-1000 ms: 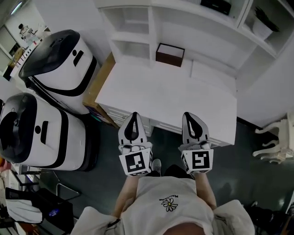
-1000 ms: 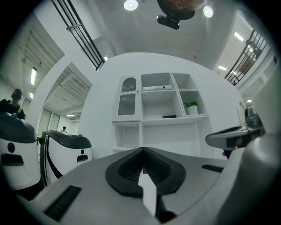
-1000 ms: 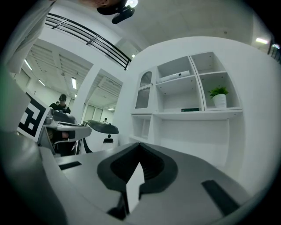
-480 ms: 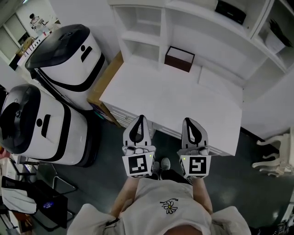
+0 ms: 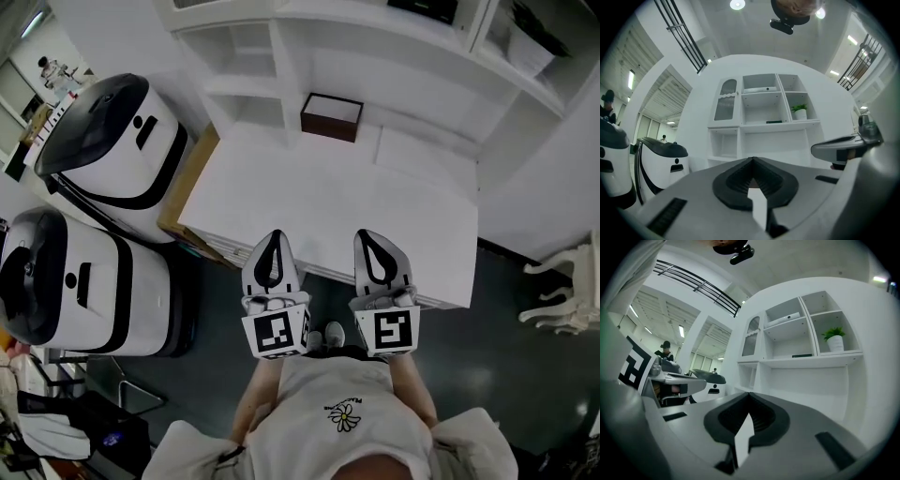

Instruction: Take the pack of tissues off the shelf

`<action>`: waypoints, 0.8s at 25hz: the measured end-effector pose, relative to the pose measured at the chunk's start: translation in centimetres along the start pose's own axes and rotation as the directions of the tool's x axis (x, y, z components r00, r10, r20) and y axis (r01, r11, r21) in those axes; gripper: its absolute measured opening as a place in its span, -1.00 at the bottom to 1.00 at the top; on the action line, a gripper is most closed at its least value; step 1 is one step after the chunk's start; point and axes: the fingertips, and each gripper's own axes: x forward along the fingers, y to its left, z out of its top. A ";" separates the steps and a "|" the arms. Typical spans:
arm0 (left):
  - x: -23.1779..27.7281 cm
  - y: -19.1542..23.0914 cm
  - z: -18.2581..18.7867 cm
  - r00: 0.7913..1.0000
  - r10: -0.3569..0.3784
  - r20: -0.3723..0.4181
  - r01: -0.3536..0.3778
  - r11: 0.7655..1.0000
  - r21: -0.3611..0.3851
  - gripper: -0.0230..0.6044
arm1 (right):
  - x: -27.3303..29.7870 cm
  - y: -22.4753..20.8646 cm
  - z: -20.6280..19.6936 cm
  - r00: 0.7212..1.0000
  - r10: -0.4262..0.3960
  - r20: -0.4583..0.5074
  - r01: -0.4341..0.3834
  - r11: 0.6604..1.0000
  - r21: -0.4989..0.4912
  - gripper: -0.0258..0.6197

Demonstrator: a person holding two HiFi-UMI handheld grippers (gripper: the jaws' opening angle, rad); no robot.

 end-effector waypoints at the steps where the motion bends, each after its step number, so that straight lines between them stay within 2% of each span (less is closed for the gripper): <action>1: 0.4 -0.7 -0.2 1.000 -0.008 -0.001 0.008 1.000 0.000 -0.93 | -0.2 -0.6 0.0 1.000 -0.005 0.003 0.005 1.000 -0.004 -0.92; 10: 2.7 -7.8 -1.1 0.991 -0.133 -0.003 0.133 0.991 -0.010 -0.93 | -3.1 -6.2 -1.5 0.993 -0.118 -0.002 0.118 0.993 0.004 -0.91; 20: 6.1 -11.5 -0.6 0.954 -0.299 0.010 0.299 0.954 -0.032 -0.93 | -3.8 -9.9 -1.8 0.955 -0.294 -0.027 0.294 0.956 0.002 -0.92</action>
